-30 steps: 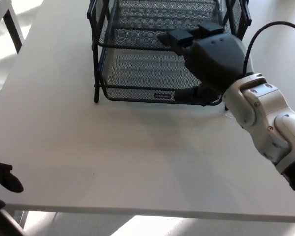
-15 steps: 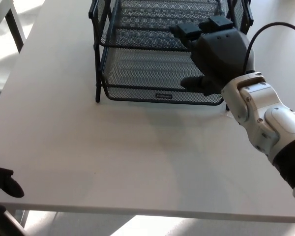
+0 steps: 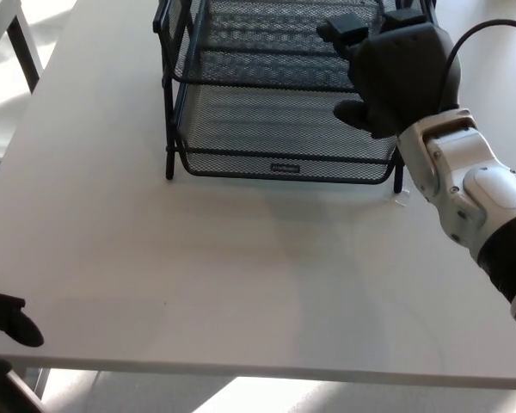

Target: The robot uses its right hand to grab the drawer kept on the middle of the desk and pull it out towards the robot

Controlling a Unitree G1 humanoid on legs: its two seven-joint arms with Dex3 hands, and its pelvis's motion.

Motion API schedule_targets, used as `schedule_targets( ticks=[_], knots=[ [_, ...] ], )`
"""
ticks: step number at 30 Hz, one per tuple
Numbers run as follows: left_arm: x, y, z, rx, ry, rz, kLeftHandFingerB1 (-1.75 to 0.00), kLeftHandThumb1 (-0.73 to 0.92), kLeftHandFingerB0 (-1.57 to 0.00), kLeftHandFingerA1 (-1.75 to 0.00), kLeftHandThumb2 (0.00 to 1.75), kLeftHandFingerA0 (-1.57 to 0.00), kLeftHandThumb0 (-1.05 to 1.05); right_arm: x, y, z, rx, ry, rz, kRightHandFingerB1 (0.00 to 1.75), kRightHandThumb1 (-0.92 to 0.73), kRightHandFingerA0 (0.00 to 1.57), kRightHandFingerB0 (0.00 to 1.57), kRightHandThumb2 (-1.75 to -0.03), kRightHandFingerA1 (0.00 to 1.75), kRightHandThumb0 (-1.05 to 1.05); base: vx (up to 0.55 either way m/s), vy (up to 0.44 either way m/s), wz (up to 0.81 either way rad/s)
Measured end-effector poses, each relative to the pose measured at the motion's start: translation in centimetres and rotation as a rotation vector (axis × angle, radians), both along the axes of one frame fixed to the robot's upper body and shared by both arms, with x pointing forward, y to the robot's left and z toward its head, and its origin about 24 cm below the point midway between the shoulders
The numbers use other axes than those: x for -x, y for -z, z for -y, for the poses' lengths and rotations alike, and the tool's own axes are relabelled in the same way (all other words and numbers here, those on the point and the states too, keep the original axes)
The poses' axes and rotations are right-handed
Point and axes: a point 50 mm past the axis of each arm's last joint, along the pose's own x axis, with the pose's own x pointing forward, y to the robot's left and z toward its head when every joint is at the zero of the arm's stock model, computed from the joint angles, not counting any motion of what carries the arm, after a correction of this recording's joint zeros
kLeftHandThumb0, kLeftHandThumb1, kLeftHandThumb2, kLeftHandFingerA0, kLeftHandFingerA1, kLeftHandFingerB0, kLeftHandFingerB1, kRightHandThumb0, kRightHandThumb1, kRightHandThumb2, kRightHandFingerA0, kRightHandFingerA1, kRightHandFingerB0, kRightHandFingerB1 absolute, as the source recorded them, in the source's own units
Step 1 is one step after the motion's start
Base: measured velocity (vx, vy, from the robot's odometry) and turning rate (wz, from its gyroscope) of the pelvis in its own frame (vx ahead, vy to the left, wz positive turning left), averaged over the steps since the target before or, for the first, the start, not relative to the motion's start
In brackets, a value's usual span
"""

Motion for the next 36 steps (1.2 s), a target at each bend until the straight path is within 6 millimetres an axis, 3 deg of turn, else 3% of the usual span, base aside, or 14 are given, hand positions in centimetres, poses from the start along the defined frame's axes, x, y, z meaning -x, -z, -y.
schedule_targets(
  ticks=[5,8,36],
  knots=[
    [-0.2,-0.2,0.1,0.0,0.003,0.008,-0.59,0.57,-0.82,-0.85,0.57,-0.79,-0.29,0.0,0.2,0.1,0.018,-0.013,0.049,0.59,-0.52,0.93,0.97,-0.56,1.54,-0.44,0.0,0.0,0.0],
    [-0.4,-0.3,0.1,0.0,0.003,0.014,-0.6,0.58,-0.81,-0.87,0.57,-0.79,-0.28,0.0,0.3,0.1,0.027,-0.022,0.077,0.59,-0.5,0.87,0.95,-0.6,1.59,-0.46,0.0,0.0,0.0],
    [-1.0,-0.7,-0.1,-0.003,0.005,0.028,-0.6,0.58,-0.82,-0.86,0.57,-0.78,-0.29,1.1,0.9,1.4,0.017,-0.132,0.291,0.69,-0.54,0.9,0.95,-0.57,1.6,-0.44,0.0,0.0,0.0]
  ],
)
